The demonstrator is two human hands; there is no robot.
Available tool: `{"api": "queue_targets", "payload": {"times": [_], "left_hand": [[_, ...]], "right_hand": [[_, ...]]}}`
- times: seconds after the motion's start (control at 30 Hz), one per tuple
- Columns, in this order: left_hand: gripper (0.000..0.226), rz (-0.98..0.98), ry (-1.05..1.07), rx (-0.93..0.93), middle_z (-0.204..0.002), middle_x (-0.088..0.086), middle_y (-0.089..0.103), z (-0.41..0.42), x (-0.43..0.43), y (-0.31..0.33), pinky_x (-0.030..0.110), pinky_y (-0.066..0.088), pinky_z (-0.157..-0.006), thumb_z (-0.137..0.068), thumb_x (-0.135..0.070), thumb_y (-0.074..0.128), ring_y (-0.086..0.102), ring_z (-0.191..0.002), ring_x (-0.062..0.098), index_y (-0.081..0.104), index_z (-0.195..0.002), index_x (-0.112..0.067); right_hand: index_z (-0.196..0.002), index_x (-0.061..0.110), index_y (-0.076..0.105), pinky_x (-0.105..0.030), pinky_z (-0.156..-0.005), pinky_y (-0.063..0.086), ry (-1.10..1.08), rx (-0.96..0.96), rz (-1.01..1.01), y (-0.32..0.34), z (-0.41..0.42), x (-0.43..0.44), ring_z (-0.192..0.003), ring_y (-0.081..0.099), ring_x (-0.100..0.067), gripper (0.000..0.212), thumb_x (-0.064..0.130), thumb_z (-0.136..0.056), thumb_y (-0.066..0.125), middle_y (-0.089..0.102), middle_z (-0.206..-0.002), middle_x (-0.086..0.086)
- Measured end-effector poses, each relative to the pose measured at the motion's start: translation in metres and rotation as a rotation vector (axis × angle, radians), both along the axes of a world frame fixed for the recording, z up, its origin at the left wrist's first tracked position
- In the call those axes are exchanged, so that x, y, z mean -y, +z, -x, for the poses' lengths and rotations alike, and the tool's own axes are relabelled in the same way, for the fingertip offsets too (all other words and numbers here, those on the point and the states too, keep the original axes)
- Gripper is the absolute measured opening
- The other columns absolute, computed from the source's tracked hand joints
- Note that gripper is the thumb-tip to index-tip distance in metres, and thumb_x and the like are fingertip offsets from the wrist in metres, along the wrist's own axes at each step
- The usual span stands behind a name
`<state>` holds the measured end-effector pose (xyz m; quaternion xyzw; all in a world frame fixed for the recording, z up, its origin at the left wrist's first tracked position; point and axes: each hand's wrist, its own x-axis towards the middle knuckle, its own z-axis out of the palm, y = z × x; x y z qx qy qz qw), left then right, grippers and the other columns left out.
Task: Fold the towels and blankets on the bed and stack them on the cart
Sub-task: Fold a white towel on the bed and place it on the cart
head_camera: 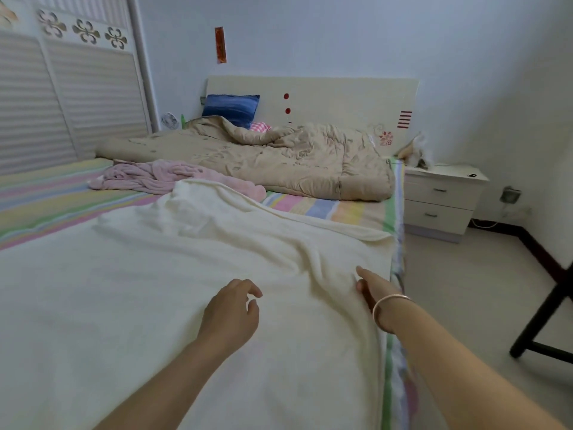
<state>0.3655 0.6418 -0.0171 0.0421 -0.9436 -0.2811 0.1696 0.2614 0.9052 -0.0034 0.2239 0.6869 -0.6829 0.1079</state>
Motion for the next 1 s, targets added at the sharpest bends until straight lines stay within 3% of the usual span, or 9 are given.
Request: {"api": "queue_targets", "payload": {"times": [0.13,0.23,0.37,0.5,0.6,0.7,0.77,0.87,1.0], "left_hand": [[0.019,0.005,-0.053,0.035,-0.106,-0.017,0.057,0.019,-0.01,-0.008,0.026,0.045,-0.083,-0.093,-0.019,0.048,0.056,-0.097,0.004,0.053,-0.093,-0.038],[0.018,0.018,-0.077,0.008,-0.107,-0.016,0.057,0.056,-0.029,-0.003,0.026,0.045,-0.084,-0.093,-0.019,0.049,0.056,-0.101,0.006,0.057,-0.099,-0.034],[0.019,0.027,-0.112,-0.052,-0.109,-0.014,0.056,0.124,-0.059,0.006,0.028,0.044,-0.087,-0.093,-0.019,0.048,0.053,-0.105,0.008,0.058,-0.106,-0.029],[0.022,0.103,-0.12,0.024,-0.117,-0.009,0.057,0.222,-0.072,0.004,0.031,0.044,-0.091,-0.096,-0.023,0.046,0.054,-0.111,0.014,0.059,-0.114,-0.026],[0.023,0.151,-0.123,0.257,-0.123,-0.006,0.061,0.283,-0.063,-0.005,0.031,0.045,-0.096,-0.096,-0.025,0.048,0.057,-0.113,0.017,0.062,-0.115,-0.027],[0.022,0.289,-0.226,0.52,-0.122,-0.008,0.062,0.316,-0.051,-0.005,0.032,0.046,-0.1,-0.09,-0.021,0.054,0.057,-0.112,0.014,0.065,-0.105,-0.032],[0.033,0.379,-0.289,0.598,-0.127,-0.01,0.059,0.331,-0.046,-0.001,0.03,0.044,-0.102,-0.087,-0.016,0.053,0.055,-0.116,0.013,0.063,-0.114,-0.031],[0.05,0.63,-0.346,0.682,-0.136,-0.01,0.046,0.337,-0.042,0.002,0.029,0.037,-0.105,-0.087,-0.02,0.052,0.043,-0.128,0.017,0.05,-0.134,-0.036],[0.054,0.784,-0.333,0.689,-0.137,-0.004,0.044,0.336,-0.042,-0.003,0.032,0.033,-0.106,-0.083,-0.029,0.053,0.038,-0.13,0.022,0.046,-0.135,-0.042]], "right_hand": [[-0.058,0.01,0.058,-0.029,-0.061,0.037,-0.059,-0.033,-0.157,-0.014,0.009,0.007,-0.056,0.046,-0.023,0.041,0.031,-0.093,0.054,0.053,-0.063,-0.008],[-0.095,0.0,0.068,-0.03,-0.062,0.037,-0.039,-0.016,-0.199,-0.022,0.034,-0.006,-0.068,0.049,-0.024,0.03,0.021,-0.097,0.047,0.057,-0.08,-0.013],[-0.087,-0.001,0.057,-0.023,-0.043,0.047,-0.038,0.071,0.004,-0.03,0.086,-0.018,-0.062,0.055,-0.022,0.026,0.013,-0.101,0.04,0.059,-0.077,-0.012],[-0.122,0.006,0.046,-0.03,-0.043,0.055,-0.008,0.046,0.142,-0.039,0.164,-0.01,-0.072,0.063,-0.029,0.027,0.003,-0.101,0.029,0.059,-0.105,-0.018],[-0.129,0.01,0.045,-0.032,-0.045,0.056,0.072,0.022,0.144,-0.046,0.215,0.0,-0.074,0.066,-0.03,0.038,-0.003,-0.098,0.027,0.056,-0.115,-0.018],[-0.124,0.015,0.049,-0.033,-0.049,0.058,0.173,-0.039,0.061,-0.046,0.262,0.007,-0.076,0.068,-0.029,0.043,-0.008,-0.095,0.027,0.058,-0.118,-0.013],[-0.119,0.019,0.054,-0.032,-0.052,0.058,0.199,-0.139,0.002,-0.044,0.3,0.005,-0.081,0.064,-0.024,0.043,-0.008,-0.095,0.029,0.056,-0.114,-0.006],[-0.129,0.016,0.056,-0.016,-0.067,0.049,0.144,-0.343,-0.221,-0.04,0.35,-0.013,-0.085,0.055,-0.012,0.051,-0.009,-0.089,0.038,0.051,-0.119,-0.003],[-0.126,0.024,0.061,-0.02,-0.062,0.041,0.107,-0.421,-0.525,-0.04,0.357,-0.039,-0.084,0.055,-0.02,0.054,-0.005,-0.085,0.041,0.056,-0.129,-0.01]]}}
